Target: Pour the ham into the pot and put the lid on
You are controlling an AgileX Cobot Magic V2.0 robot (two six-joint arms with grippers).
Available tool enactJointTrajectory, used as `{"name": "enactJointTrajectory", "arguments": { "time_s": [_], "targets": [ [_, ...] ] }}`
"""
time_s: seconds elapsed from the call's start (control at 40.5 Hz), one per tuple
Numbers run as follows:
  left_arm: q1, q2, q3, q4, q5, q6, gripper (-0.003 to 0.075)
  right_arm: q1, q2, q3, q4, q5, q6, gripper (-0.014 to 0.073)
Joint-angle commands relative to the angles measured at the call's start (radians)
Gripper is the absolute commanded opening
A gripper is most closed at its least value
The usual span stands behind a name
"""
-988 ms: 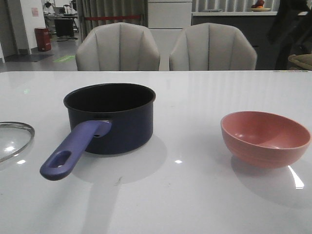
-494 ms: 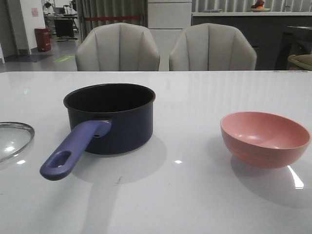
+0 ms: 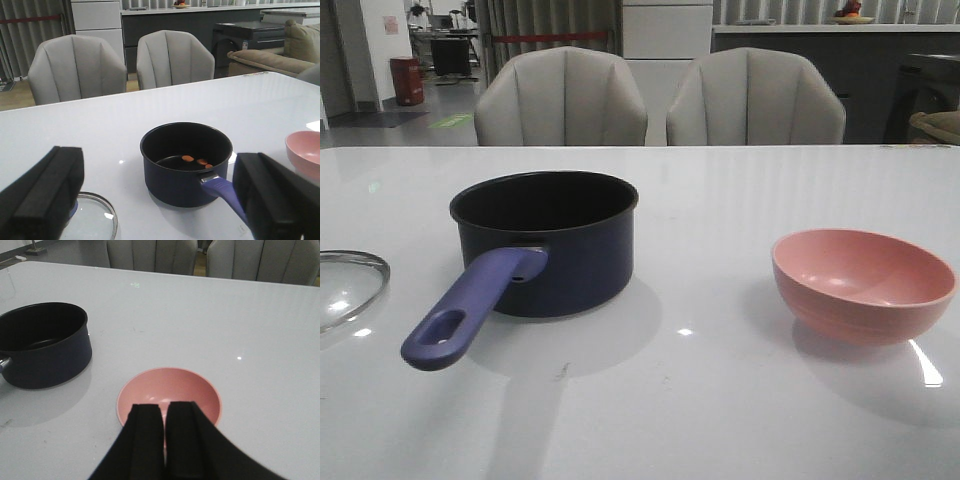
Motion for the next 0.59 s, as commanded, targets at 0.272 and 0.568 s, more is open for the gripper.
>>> {"name": "enactJointTrajectory", "arguments": {
  "time_s": [0.272,0.568],
  "targets": [
    [0.015,0.08,-0.056,-0.029,-0.051,-0.019,0.064,0.001,-0.002,-0.024,-0.001,-0.093,-0.005,0.0155],
    [0.213,0.382,-0.246,-0.082,-0.033,-0.019,0.0639,0.0,-0.002,-0.024,-0.001,-0.093,-0.005,0.0155]
  ]
}}
